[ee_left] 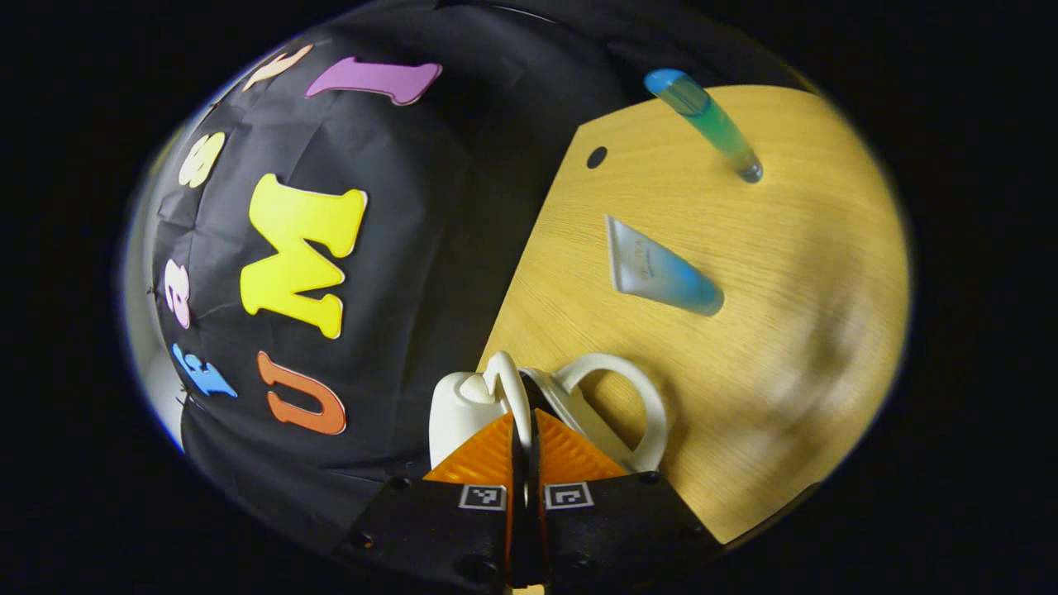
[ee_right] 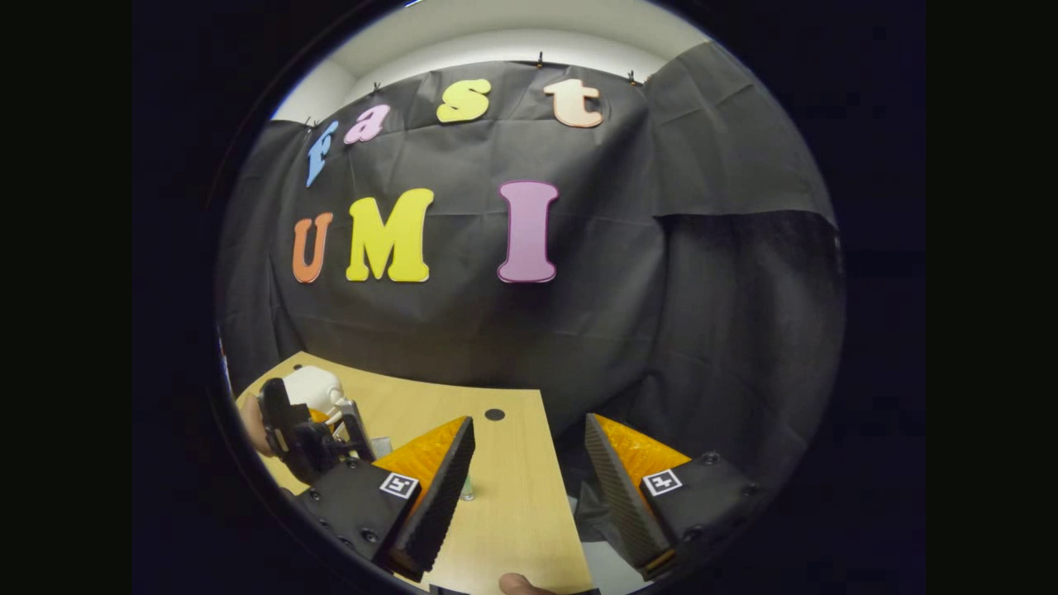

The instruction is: First open the suitcase, pack the skin care products into it, and then close the suitcase.

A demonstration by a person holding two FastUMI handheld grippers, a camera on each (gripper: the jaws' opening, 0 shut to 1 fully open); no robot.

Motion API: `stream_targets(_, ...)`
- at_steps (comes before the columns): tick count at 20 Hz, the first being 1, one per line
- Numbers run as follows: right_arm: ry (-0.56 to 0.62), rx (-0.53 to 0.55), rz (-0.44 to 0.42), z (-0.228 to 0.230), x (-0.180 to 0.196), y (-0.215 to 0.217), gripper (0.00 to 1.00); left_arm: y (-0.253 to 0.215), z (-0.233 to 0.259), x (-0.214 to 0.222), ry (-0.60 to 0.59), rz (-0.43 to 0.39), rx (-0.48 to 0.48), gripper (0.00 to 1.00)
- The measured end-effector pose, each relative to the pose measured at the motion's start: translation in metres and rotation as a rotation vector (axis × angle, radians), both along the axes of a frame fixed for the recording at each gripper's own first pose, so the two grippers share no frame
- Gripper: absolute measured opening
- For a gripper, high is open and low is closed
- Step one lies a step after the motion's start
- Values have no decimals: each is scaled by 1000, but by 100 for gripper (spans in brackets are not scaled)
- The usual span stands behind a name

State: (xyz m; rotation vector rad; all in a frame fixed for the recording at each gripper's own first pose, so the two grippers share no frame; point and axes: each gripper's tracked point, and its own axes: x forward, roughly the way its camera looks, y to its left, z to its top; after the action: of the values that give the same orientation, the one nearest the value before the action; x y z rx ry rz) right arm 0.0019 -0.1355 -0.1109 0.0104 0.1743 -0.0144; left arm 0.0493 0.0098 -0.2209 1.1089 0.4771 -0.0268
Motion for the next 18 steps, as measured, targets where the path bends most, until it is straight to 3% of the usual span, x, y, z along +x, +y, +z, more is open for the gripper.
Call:
stream_targets(9, -36, 0, 37, 24, 26, 61, 80, 77, 96, -15, -128, 78, -165, 3)
stream_targets(18, -13, -11, 59, 27, 40, 132, 80, 206, 141, -18, -215, 191, -348, 2)
